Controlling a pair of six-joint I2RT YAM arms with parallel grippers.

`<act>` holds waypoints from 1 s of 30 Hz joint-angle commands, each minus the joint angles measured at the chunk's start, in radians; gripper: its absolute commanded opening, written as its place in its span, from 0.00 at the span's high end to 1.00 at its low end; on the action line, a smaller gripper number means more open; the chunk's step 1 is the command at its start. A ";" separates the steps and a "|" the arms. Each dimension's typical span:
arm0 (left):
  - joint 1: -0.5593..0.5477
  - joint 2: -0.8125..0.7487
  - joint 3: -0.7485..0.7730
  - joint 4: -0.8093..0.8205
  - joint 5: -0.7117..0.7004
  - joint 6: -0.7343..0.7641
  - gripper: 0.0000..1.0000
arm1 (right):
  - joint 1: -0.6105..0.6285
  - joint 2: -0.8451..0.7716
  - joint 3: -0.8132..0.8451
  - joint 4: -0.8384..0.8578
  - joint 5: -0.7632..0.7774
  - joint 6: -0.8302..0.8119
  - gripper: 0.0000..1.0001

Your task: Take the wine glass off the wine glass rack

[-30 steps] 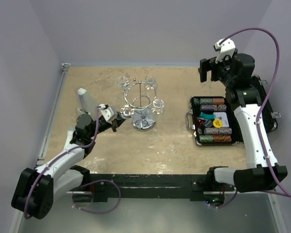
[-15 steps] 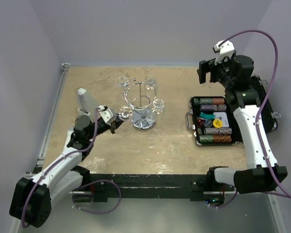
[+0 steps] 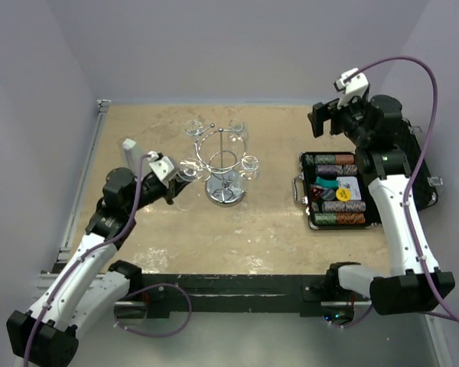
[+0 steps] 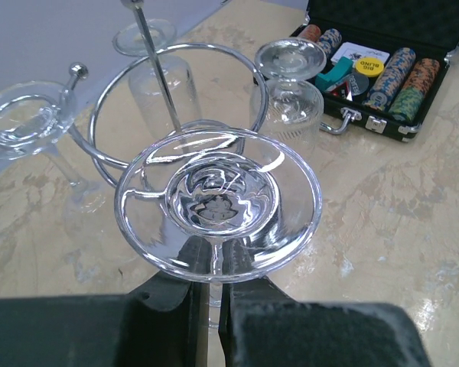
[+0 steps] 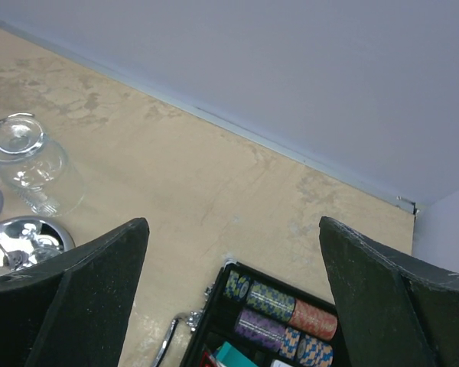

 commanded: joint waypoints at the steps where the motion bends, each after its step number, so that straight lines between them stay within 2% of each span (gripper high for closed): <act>1: -0.007 -0.011 0.204 -0.241 -0.099 -0.076 1.00 | 0.007 -0.075 -0.034 0.098 -0.076 -0.083 0.05; 5: -0.006 0.066 0.364 -0.436 -0.142 -0.174 1.00 | 0.087 -0.123 -0.081 0.144 -0.031 -0.150 0.09; 7: -0.001 0.084 0.416 -0.483 -0.133 -0.197 1.00 | 0.176 -0.149 -0.103 0.168 0.034 -0.220 0.09; 11: 0.024 0.103 0.485 -0.567 -0.092 -0.220 1.00 | 0.300 -0.166 -0.111 0.193 0.047 -0.323 0.10; 14: 0.095 0.162 0.539 -0.697 0.008 -0.202 1.00 | 0.401 -0.189 -0.115 0.169 -0.013 -0.461 0.10; 18: 0.278 0.326 0.603 -0.958 0.342 -0.118 1.00 | 0.564 -0.221 -0.134 0.097 -0.067 -0.713 0.10; 20: 0.318 0.428 0.637 -1.077 0.437 0.014 1.00 | 0.641 -0.213 -0.129 0.066 -0.064 -0.779 0.09; 23: 0.350 0.500 0.654 -1.207 0.516 0.112 1.00 | 0.765 -0.180 -0.105 0.029 -0.059 -0.848 0.08; 30: 0.441 0.439 0.573 -1.237 0.556 0.092 1.00 | 1.004 -0.061 -0.074 0.029 -0.062 -0.922 0.01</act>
